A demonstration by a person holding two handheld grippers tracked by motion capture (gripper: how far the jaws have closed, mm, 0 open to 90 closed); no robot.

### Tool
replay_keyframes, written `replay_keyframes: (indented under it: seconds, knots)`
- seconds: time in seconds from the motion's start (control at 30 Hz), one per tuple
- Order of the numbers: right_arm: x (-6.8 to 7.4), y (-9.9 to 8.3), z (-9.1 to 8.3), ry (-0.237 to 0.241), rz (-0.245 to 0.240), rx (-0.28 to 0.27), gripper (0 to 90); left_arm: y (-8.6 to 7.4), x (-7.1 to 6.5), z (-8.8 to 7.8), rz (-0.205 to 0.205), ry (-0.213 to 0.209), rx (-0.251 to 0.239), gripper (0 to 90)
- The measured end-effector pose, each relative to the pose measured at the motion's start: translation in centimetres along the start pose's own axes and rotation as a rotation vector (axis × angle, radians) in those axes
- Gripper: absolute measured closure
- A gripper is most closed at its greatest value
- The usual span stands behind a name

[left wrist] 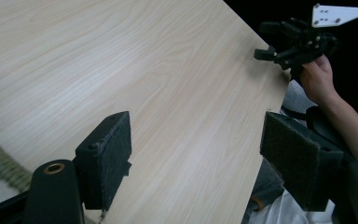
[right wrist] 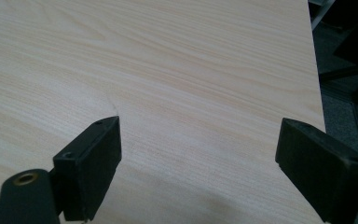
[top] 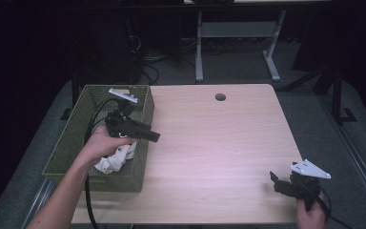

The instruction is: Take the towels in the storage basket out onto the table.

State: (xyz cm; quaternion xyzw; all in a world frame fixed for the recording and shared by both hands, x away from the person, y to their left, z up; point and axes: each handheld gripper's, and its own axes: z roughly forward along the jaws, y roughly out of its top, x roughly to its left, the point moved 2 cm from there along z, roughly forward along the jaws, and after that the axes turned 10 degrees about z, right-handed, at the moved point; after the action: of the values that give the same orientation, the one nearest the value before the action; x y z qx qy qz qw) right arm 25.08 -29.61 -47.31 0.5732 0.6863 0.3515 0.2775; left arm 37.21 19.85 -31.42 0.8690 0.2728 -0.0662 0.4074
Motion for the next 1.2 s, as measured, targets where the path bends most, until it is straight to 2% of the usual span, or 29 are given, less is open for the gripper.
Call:
replay_keyframes:
  seconds: [0.33,0.67,0.8,0.93,1.2]
  knots:
    - [0.1,0.0,0.0,-0.001,-0.002,0.003,13.9,-2.0,2.4,-2.6,-0.076,0.041,-0.038,25.3]
    - [0.2,0.0,0.1,0.002,-0.007,0.005,13.9,-4.2,4.7,-4.2,-0.151,0.091,-0.033,25.4]
    - [0.2,0.0,0.1,0.004,-0.008,0.004,13.9,-5.1,5.7,-4.6,-0.19,0.126,-0.031,26.1]
    - [0.2,0.0,0.1,0.005,-0.006,0.006,13.9,-6.0,6.6,-4.8,-0.215,0.16,-0.004,26.0]
    - [0.2,0.0,0.1,0.006,-0.008,0.006,13.9,-7.8,8.3,-4.2,-0.258,0.247,0.091,26.2]
